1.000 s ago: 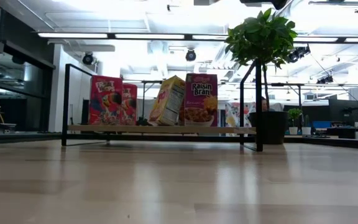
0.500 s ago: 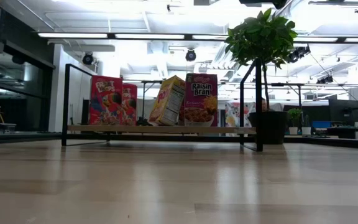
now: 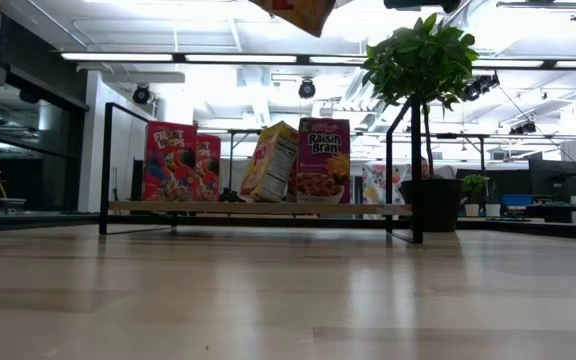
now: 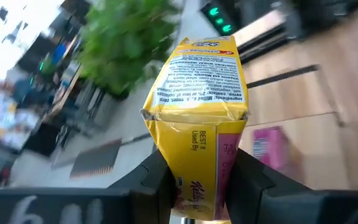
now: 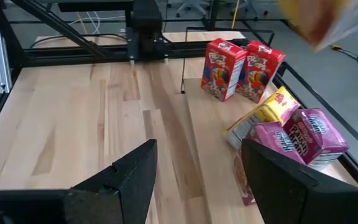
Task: Stack cereal on shelf
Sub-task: Put the yellow cereal box on the shelf
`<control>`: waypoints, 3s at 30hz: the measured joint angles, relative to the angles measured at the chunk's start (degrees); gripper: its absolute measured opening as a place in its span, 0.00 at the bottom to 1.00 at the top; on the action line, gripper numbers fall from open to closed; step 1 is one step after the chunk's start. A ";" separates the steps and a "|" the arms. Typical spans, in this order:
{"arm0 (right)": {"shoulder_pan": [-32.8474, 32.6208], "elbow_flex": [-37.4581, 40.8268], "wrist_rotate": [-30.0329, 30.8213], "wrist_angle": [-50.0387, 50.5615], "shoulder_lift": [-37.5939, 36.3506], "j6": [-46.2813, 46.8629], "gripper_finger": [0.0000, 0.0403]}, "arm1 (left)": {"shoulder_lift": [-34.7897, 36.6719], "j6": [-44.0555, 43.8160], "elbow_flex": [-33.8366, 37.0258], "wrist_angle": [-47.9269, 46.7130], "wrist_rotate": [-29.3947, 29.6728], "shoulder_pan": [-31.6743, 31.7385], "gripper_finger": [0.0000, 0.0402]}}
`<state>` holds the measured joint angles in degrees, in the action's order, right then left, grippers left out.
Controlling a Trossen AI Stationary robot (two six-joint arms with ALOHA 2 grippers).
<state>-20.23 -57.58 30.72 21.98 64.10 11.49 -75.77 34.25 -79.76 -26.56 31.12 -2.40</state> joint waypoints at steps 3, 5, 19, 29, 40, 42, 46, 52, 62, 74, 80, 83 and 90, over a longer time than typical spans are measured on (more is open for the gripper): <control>-0.01 0.00 0.14 0.00 0.00 -0.02 0.56 | -0.38 -1.27 -3.05 -3.59 -0.19 5.32 0.25; 0.00 -0.02 0.12 0.02 0.00 -0.23 0.56 | -1.34 -2.09 -5.28 -7.98 -0.90 9.44 0.25; 1.57 0.24 0.62 2.25 0.07 0.04 0.56 | -19.45 -8.70 -20.83 -38.25 -12.84 27.98 0.25; 1.62 0.33 0.37 2.38 3.12 0.10 0.56 | -26.75 -9.85 -21.99 -40.84 -19.07 28.55 0.25; 1.55 0.35 0.31 2.12 4.98 0.55 0.56 | -27.28 -10.18 -21.99 -45.99 -22.74 28.53 0.25; 1.55 0.35 0.33 1.91 4.98 0.61 0.56 | -27.23 -10.03 -21.55 -46.56 -23.33 28.48 0.25; 1.55 0.35 0.33 1.33 4.98 0.67 0.56 | -27.27 -8.18 -20.39 -46.41 -23.24 28.44 0.25; 1.55 0.35 0.33 0.83 4.98 0.67 0.56 | -27.85 -5.55 -20.24 -45.23 -23.01 28.11 0.25; 1.55 0.35 0.33 0.63 4.98 0.68 0.56 | -29.90 -0.83 -20.23 -43.42 -20.07 27.41 0.25; 1.55 0.35 0.33 0.44 4.98 0.68 0.56 | -31.43 5.01 -20.24 -42.20 -21.42 27.08 0.27; 1.55 0.35 0.33 0.37 4.98 0.68 0.56 | -31.43 5.45 -20.24 -41.03 -21.40 26.35 0.36; 1.55 0.35 0.33 0.33 4.98 0.68 0.56 | -31.43 6.11 -20.24 -41.07 -21.50 26.10 0.41; 1.55 0.35 0.33 -0.09 4.98 0.68 0.56 | -31.43 11.70 -20.24 -41.07 -20.16 24.65 0.44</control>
<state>-18.68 -57.23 31.05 21.89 69.08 12.16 -107.20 45.96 -100.01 -67.62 10.95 22.25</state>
